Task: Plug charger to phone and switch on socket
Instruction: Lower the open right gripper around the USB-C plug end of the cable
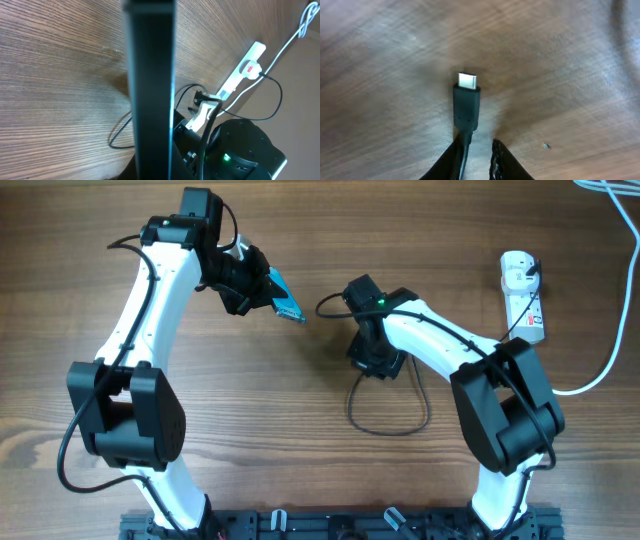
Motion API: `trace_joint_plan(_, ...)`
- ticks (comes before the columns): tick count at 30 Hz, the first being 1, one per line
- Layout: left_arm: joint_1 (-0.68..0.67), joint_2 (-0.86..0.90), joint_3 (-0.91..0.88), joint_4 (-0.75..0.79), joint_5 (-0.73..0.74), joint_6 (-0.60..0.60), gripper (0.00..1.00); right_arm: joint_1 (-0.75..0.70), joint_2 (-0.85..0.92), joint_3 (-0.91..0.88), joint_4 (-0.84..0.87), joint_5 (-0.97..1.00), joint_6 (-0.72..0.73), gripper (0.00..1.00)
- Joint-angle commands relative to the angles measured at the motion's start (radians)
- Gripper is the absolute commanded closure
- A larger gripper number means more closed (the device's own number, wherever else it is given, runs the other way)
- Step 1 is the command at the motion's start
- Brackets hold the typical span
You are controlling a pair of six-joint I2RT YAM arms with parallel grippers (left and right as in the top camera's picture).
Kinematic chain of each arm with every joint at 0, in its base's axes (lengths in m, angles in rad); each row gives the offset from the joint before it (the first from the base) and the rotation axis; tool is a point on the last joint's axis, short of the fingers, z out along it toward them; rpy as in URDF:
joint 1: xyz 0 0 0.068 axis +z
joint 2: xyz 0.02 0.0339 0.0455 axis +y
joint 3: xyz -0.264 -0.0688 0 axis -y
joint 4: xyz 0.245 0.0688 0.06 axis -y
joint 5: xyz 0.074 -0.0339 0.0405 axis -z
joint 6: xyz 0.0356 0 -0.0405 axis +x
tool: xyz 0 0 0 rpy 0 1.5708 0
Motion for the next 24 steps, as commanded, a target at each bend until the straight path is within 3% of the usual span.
trace_joint_plan(1, -0.001, -0.033, 0.001, 0.003, 0.006, 0.019, 0.96, -0.009, 0.033, 0.006, -0.037, 0.021, 0.020, 0.77)
trace_joint_plan(4, -0.001, -0.033, 0.001, 0.003, 0.005, 0.019, 0.96, -0.022, 0.033, 0.006, -0.050, 0.018, 0.045, 0.74)
trace_joint_plan(7, -0.001, -0.033, 0.001, 0.003, 0.006, 0.019, 0.96, -0.022, 0.033, 0.006, -0.008, -0.006, 0.038, 0.59)
trace_joint_plan(10, -0.001, -0.033, 0.001, 0.003, 0.006, 0.019, 0.96, -0.022, 0.033, 0.006, 0.024, -0.006, 0.015, 0.51)
trace_joint_plan(13, -0.001, -0.033, 0.001, 0.003, 0.005, 0.019, 0.96, -0.022, 0.033, 0.006, 0.028, 0.000, 0.016, 0.63)
trace_joint_plan(24, -0.001, -0.033, 0.001, 0.003, 0.006, 0.019, 0.96, 0.005, 0.033, 0.006, 0.022, 0.033, 0.019, 0.69)
